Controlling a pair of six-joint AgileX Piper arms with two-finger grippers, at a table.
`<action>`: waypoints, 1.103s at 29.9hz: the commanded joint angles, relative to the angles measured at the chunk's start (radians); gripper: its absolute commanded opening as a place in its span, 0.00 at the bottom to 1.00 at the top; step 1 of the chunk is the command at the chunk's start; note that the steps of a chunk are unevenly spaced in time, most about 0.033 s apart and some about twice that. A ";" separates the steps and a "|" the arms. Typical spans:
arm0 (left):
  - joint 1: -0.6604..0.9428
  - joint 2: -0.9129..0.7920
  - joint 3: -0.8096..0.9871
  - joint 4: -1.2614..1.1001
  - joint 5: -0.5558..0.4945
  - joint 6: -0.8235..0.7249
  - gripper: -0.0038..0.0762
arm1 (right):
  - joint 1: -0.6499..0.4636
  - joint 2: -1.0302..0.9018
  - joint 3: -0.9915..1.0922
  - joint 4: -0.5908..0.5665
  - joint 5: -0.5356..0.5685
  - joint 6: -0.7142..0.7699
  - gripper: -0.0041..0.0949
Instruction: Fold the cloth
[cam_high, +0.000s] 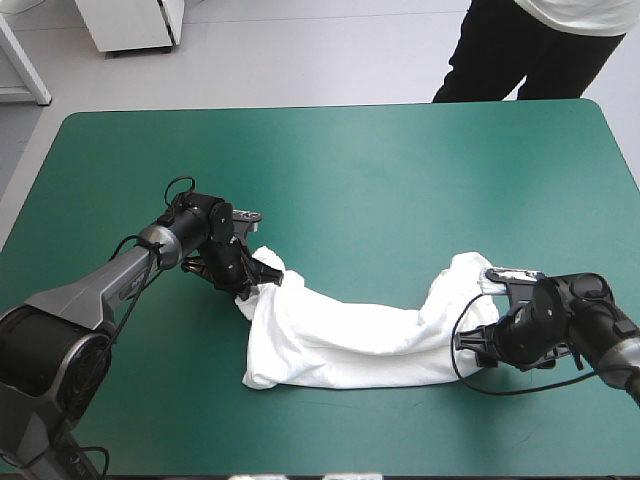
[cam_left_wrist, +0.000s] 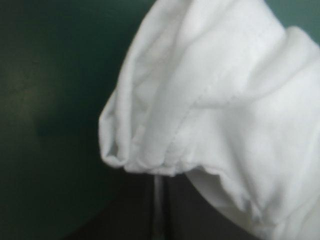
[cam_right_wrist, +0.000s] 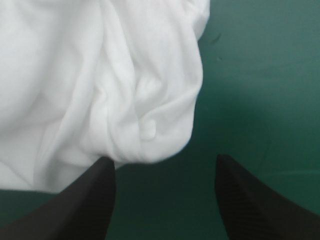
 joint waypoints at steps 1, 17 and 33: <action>-0.005 0.018 0.010 0.017 -0.053 0.001 0.04 | 0.001 0.044 -0.019 0.003 -0.087 0.000 0.60; -0.005 0.016 0.004 0.020 -0.043 0.018 0.04 | 0.002 0.212 0.007 0.025 -0.086 -0.003 0.03; -0.005 -0.312 -0.232 0.021 0.106 0.050 0.04 | 0.002 -0.100 -0.402 -0.014 0.215 -0.052 0.02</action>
